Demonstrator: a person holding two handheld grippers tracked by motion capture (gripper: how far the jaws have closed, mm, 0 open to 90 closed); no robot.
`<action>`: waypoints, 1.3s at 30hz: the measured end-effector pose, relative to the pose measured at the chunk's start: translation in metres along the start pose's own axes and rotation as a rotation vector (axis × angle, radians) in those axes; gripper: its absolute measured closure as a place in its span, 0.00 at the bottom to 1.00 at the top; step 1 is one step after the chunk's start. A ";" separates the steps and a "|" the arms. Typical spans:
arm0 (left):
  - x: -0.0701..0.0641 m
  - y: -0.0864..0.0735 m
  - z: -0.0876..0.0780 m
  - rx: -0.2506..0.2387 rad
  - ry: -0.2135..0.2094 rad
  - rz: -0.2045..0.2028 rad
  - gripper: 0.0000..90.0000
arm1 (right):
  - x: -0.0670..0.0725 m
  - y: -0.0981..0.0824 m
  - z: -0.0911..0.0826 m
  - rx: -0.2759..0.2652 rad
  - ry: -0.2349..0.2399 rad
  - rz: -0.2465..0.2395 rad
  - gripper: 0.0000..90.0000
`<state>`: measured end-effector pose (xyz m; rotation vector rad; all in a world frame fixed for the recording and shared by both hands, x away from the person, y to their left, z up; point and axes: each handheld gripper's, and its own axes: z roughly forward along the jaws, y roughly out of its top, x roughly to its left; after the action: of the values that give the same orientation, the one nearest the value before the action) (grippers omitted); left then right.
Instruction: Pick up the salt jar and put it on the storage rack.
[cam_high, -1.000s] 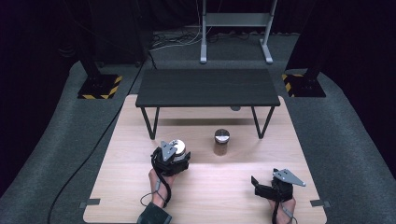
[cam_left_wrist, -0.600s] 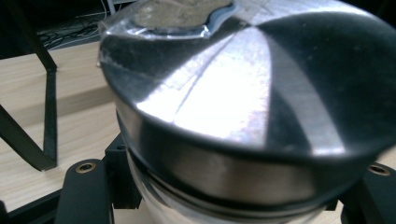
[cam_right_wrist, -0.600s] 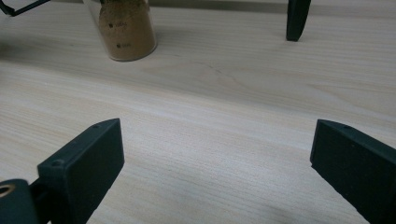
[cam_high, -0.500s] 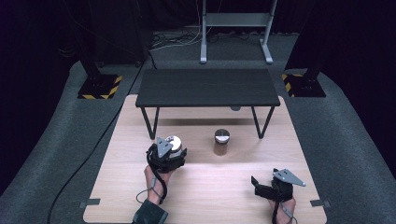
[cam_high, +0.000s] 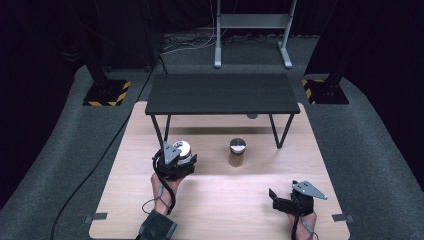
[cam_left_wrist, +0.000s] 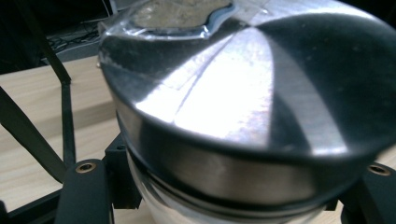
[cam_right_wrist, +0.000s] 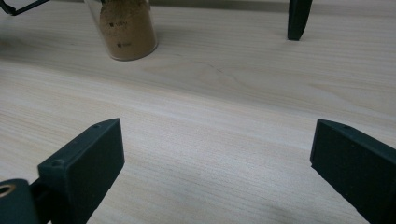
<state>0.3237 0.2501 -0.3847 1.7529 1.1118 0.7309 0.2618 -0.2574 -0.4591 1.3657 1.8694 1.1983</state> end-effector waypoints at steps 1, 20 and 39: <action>0.001 0.001 0.000 0.001 0.001 0.005 0.34 | 0.000 0.000 0.000 0.000 0.000 0.000 0.02; 0.014 0.021 -0.007 -0.018 0.013 0.019 0.34 | 0.000 -0.002 -0.001 -0.012 0.003 -0.003 0.00; 0.023 0.044 -0.013 -0.023 0.014 0.053 0.34 | -0.003 -0.003 -0.001 -0.017 0.013 -0.002 0.00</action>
<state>0.3392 0.2680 -0.3395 1.7660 1.0652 0.7865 0.2601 -0.2606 -0.4613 1.3502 1.8647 1.2219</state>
